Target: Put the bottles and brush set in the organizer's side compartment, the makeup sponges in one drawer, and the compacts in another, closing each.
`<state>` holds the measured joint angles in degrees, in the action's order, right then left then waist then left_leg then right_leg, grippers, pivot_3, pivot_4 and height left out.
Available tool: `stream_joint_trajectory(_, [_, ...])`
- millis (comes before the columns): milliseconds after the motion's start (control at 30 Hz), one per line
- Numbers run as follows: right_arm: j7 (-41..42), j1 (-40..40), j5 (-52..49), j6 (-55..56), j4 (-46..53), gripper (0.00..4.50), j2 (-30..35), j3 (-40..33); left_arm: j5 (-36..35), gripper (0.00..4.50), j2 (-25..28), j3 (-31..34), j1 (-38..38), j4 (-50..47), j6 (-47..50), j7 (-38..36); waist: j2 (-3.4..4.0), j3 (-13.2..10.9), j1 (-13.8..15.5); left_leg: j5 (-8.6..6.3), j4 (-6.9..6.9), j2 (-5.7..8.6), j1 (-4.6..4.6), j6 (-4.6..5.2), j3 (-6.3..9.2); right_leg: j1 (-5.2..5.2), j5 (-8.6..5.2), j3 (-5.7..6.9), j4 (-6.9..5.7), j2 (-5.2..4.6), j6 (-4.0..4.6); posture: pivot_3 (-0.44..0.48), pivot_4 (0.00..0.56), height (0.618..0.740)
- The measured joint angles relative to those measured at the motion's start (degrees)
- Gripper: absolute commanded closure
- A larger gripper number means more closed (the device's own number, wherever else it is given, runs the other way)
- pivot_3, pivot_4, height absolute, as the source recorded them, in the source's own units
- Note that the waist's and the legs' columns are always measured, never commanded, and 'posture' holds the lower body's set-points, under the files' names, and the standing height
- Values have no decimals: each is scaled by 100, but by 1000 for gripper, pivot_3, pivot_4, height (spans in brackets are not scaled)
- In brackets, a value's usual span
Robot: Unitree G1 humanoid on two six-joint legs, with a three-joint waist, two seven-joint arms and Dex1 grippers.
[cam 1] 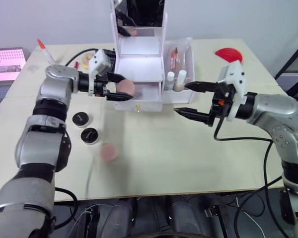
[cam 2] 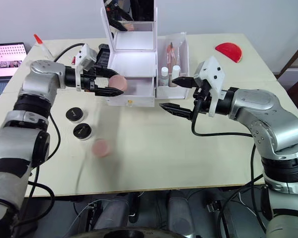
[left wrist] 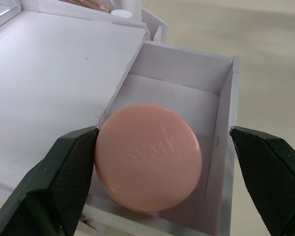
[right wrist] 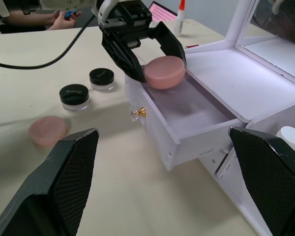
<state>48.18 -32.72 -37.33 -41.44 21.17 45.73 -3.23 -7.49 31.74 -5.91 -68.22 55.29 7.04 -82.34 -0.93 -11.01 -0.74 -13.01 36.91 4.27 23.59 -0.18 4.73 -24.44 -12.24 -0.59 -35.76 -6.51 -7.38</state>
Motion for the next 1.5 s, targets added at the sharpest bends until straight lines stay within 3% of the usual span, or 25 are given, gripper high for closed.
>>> stream_joint_trajectory(633, [-53,76,-4,1,18,0,-20,-50,-46,66,68,69,56,-140,267,-92,0,0,2,-1,7,0,2,1,0,0,0,0,-5,0,0,0,150,738])
stream_joint_trajectory(800, [-57,620,-55,-40,184,0,184,-560,-363,66,545,408,159,-631,748,-377,0,-1,-2,-2,6,0,4,3,0,-3,-1,-2,-5,0,-1,0,150,738])
stream_joint_trajectory(933, [16,1540,-47,-52,206,0,623,-1454,-634,66,1403,799,944,-1554,1226,-439,1,0,-31,-7,5,-1,-2,10,-6,-7,-3,-13,-14,0,-1,0,150,738])
stream_joint_trajectory(1200, [287,2633,360,512,-465,0,931,-2619,-961,66,2469,1844,3167,-2800,1701,153,1,0,2,-8,8,-2,-10,8,-8,0,-3,-17,-15,-4,1,0,150,738])
stream_joint_trajectory(1500, [708,3730,680,1149,-1313,0,939,-3779,-1143,66,2894,4030,5984,-3033,1472,1143,3,1,24,-16,-1,-8,-12,-3,-9,12,-16,-15,27,-22,24,0,150,738])
